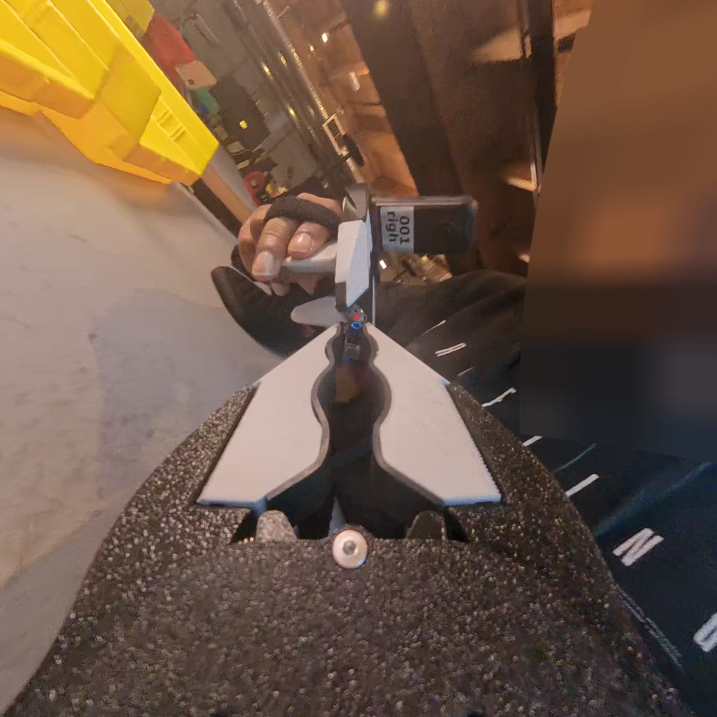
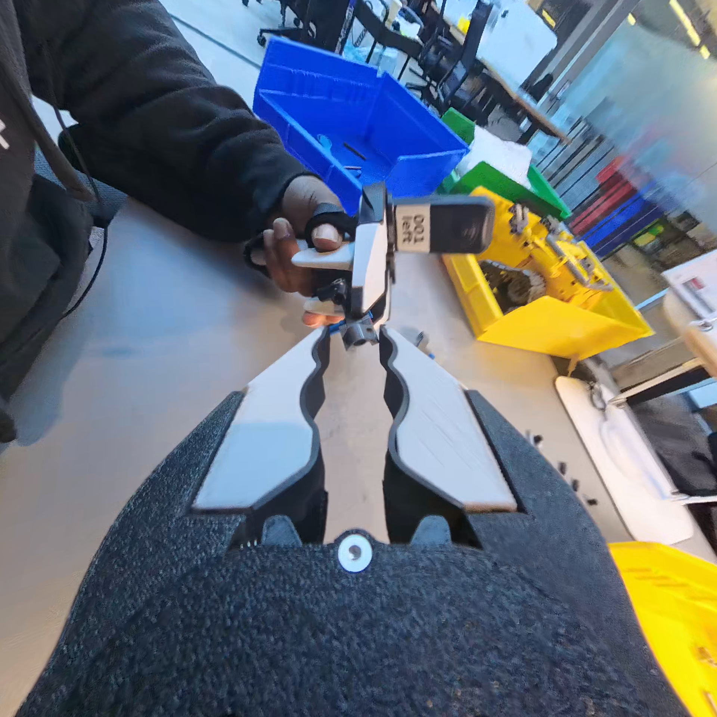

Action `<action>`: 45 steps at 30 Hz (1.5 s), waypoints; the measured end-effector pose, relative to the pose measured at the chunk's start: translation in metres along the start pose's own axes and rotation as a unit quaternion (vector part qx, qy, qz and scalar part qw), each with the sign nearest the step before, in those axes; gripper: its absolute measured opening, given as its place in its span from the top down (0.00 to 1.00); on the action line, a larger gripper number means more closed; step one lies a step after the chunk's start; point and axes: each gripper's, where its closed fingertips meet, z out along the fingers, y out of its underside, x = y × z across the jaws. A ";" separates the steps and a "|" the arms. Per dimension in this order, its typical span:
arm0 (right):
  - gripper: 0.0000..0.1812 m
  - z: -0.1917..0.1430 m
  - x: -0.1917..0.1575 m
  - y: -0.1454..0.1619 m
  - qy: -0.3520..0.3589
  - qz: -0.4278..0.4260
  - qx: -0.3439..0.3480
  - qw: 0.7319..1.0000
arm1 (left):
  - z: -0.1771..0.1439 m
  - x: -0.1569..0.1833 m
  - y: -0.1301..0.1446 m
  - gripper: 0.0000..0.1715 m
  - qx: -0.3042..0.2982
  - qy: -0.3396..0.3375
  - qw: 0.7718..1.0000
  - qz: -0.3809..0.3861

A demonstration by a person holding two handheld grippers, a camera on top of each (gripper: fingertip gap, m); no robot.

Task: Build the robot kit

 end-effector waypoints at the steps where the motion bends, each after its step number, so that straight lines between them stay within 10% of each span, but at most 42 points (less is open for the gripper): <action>1: 0.87 -0.001 0.003 -0.004 0.002 -0.002 0.007 1.000 | 0.000 0.003 -0.003 0.95 0.013 0.015 1.000 -0.016; 10: 0.91 -0.004 0.011 -0.008 -0.022 0.093 0.033 0.995 | -0.004 0.003 -0.012 0.94 0.042 0.024 0.999 -0.026; 17: 0.91 -0.005 0.025 -0.001 -0.047 0.244 0.092 0.964 | -0.012 0.020 -0.021 0.81 0.028 -0.038 0.985 0.164; 30: 0.92 -0.007 0.052 0.002 -0.124 0.467 0.235 0.843 | -0.008 -0.019 -0.024 0.91 -0.010 -0.235 0.913 0.335; 45: 0.91 0.000 0.040 0.026 -0.043 0.258 0.137 0.955 | -0.018 -0.026 -0.027 0.94 -0.009 -0.259 0.898 0.356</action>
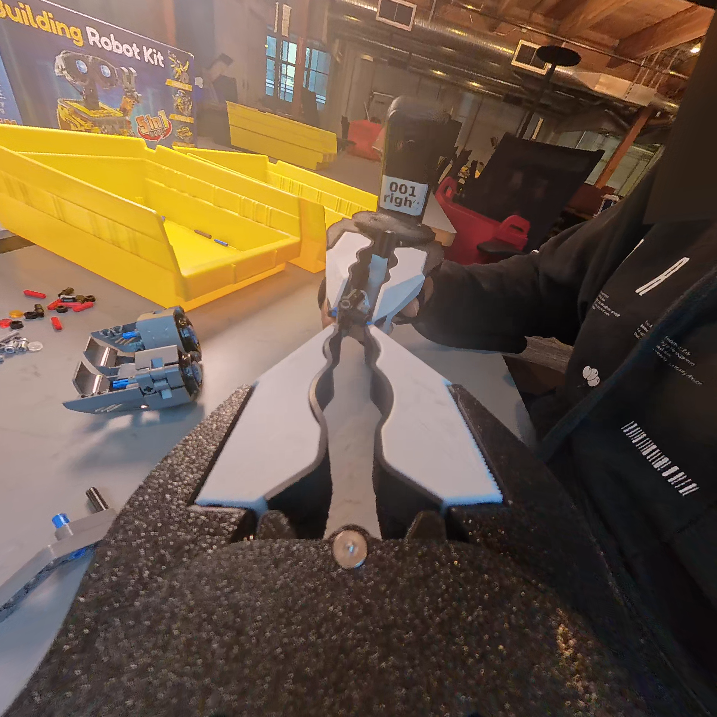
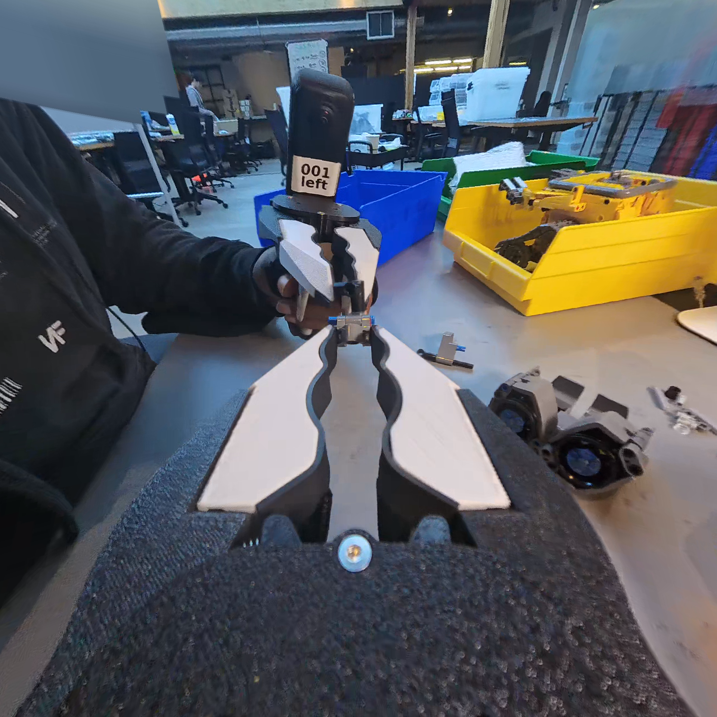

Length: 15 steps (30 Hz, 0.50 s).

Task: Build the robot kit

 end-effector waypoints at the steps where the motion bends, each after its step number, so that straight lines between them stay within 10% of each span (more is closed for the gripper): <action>1: 0.91 0.000 0.001 -0.001 0.007 -0.012 -0.001 1.000 | 0.000 0.000 0.001 0.95 -0.002 0.000 1.000 0.000; 9: 0.91 -0.001 -0.003 -0.009 0.008 -0.030 0.026 0.999 | 0.006 0.002 0.005 0.79 -0.016 -0.016 0.999 0.046; 15: 0.91 0.004 -0.009 -0.001 -0.021 0.000 0.018 1.000 | 0.006 0.010 0.006 0.89 -0.026 0.001 0.998 0.058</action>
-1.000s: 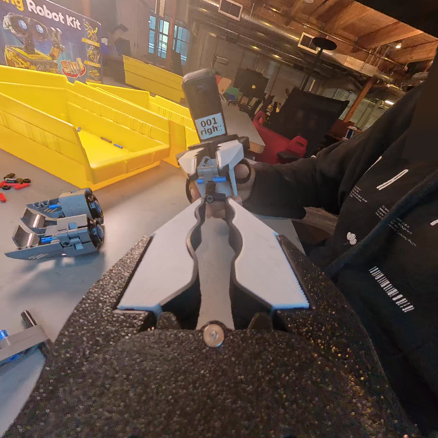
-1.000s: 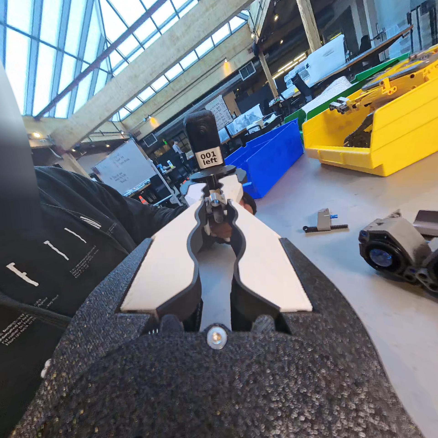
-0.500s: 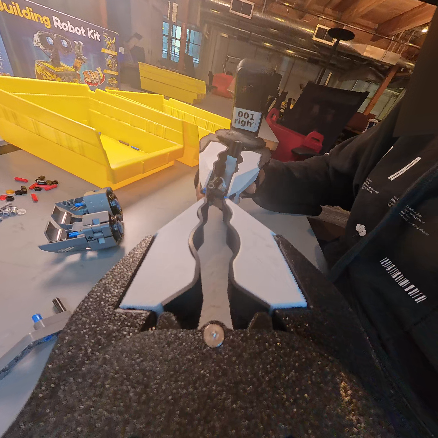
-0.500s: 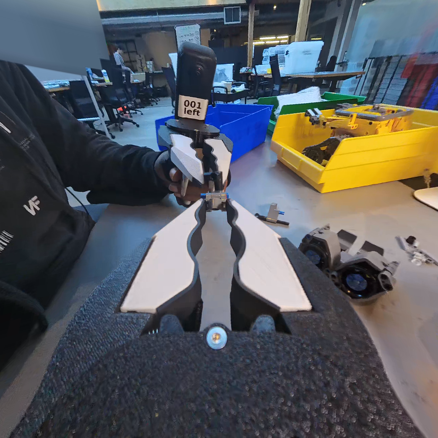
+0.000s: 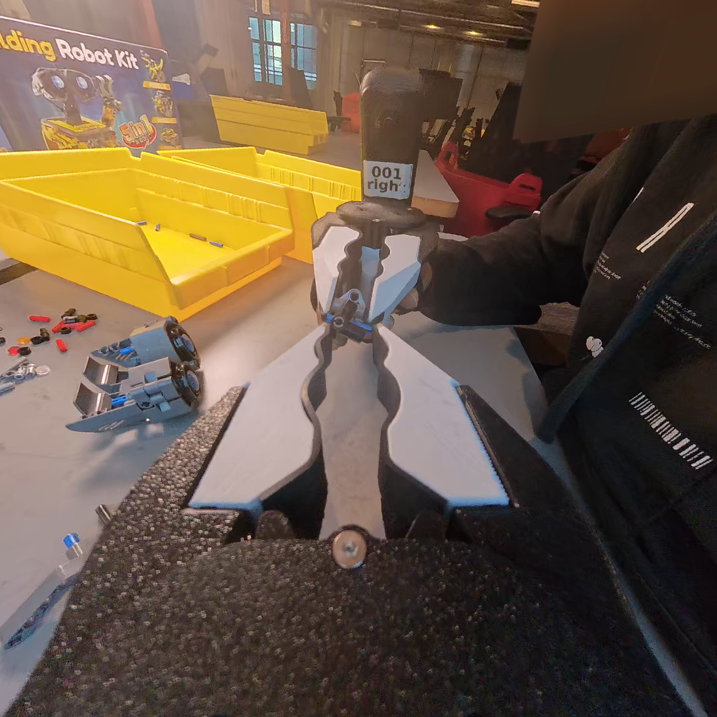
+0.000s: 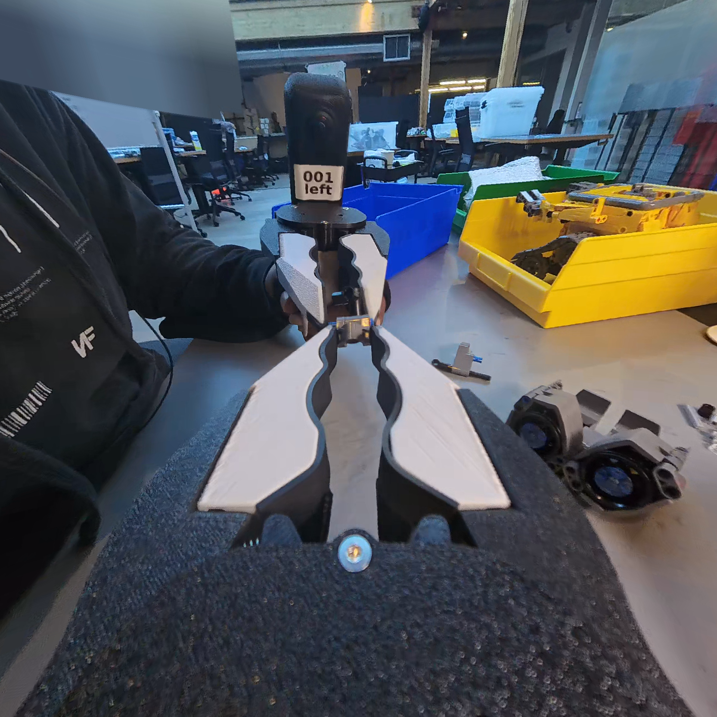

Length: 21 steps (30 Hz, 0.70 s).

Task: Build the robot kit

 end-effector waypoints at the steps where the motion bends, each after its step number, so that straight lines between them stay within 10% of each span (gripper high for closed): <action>1: 0.91 0.000 0.000 0.001 -0.004 0.009 0.000 1.000 | 0.000 0.000 0.000 0.89 -0.001 0.001 1.000 -0.002; 21: 0.92 0.003 -0.004 0.002 -0.001 0.034 -0.004 0.999 | -0.003 0.001 0.001 0.90 -0.023 -0.027 0.998 0.043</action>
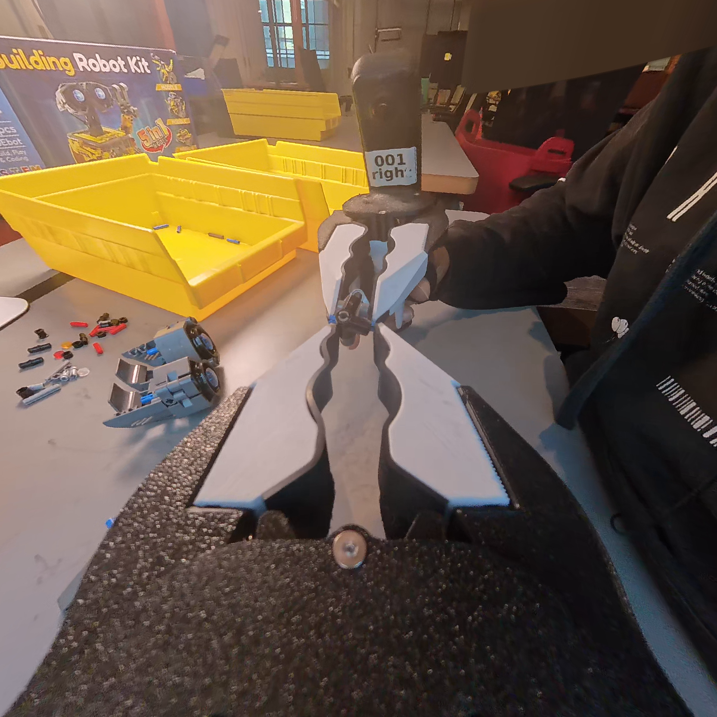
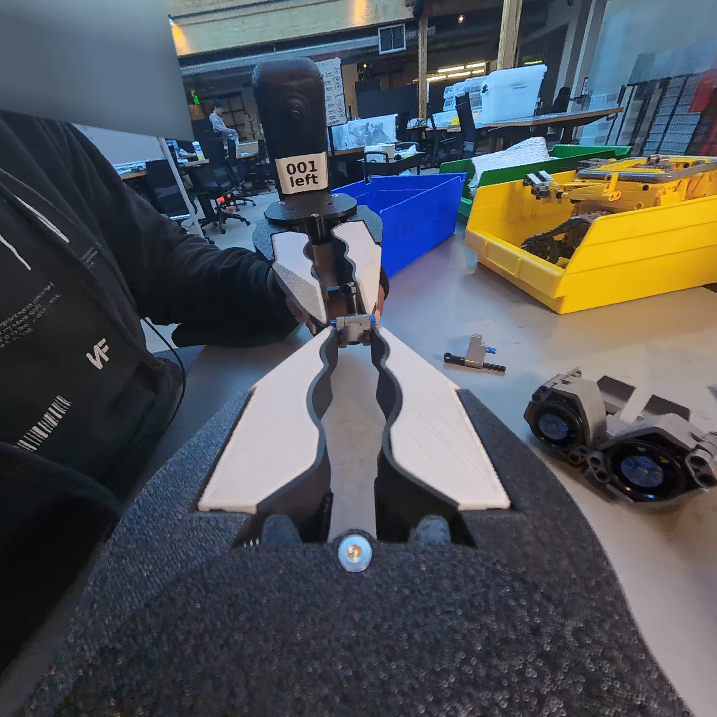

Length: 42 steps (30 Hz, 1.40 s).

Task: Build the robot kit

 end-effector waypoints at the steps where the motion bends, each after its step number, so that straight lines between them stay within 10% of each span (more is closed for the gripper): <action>1: 0.92 0.001 0.000 0.000 0.004 -0.002 0.001 1.000 | -0.001 0.000 0.000 0.91 -0.002 -0.002 1.000 0.002; 19: 0.92 -0.005 0.008 -0.001 0.068 -0.149 -0.020 0.986 | -0.005 -0.006 0.005 0.85 -0.009 -0.009 0.999 0.042; 33: 0.92 -0.008 0.024 0.004 0.177 -0.323 -0.083 0.926 | -0.004 -0.021 0.011 0.99 -0.013 -0.037 0.999 -0.003; 42: 0.93 -0.008 0.032 0.010 0.213 -0.371 -0.117 0.896 | -0.003 -0.022 0.012 0.91 -0.007 -0.030 0.999 -0.033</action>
